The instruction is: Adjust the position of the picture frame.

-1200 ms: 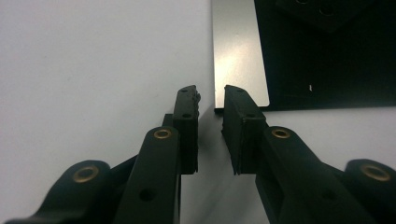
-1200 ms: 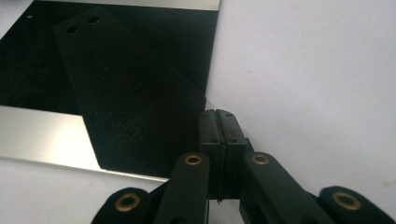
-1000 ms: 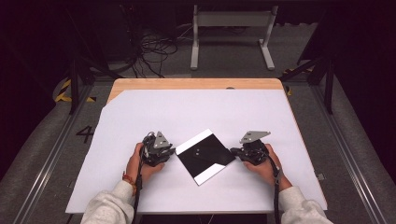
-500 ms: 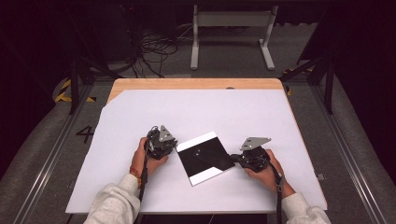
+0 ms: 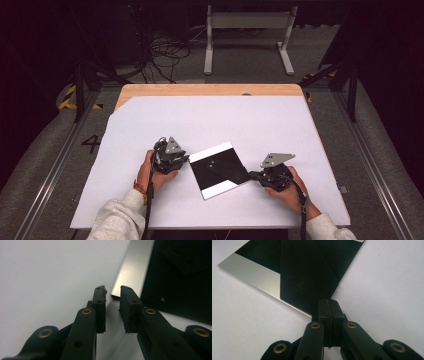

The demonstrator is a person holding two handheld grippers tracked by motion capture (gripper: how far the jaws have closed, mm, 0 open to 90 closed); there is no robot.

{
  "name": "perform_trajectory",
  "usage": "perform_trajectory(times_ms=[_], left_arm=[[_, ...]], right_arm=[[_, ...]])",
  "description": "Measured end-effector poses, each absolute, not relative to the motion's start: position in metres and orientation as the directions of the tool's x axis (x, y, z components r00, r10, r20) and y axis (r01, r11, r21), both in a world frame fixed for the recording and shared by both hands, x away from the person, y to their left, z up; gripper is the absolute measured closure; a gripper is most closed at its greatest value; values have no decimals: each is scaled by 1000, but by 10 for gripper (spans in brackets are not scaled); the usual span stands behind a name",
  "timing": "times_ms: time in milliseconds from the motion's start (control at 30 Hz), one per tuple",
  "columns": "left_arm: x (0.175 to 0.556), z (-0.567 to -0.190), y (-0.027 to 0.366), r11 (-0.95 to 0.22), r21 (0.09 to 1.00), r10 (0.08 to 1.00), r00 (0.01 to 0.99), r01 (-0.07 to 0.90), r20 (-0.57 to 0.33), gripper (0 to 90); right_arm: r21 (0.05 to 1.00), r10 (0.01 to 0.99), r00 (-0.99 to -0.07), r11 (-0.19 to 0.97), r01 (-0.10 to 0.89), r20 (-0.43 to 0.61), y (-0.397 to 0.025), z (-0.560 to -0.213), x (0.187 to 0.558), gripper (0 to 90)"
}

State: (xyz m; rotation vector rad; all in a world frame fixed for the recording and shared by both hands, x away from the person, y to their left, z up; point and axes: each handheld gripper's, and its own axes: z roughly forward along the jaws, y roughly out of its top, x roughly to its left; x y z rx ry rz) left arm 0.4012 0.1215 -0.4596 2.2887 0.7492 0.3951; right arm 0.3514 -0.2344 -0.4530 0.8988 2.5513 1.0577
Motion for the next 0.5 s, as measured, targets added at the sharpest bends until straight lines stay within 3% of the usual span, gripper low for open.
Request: perform_trajectory(times_ms=[500], left_arm=[[411, -464, 107, -580, 719, 614, 786, 384, 75, 822]], right_arm=[[702, 615, -788, 545, 459, 38, -237, -453, 343, 900]])
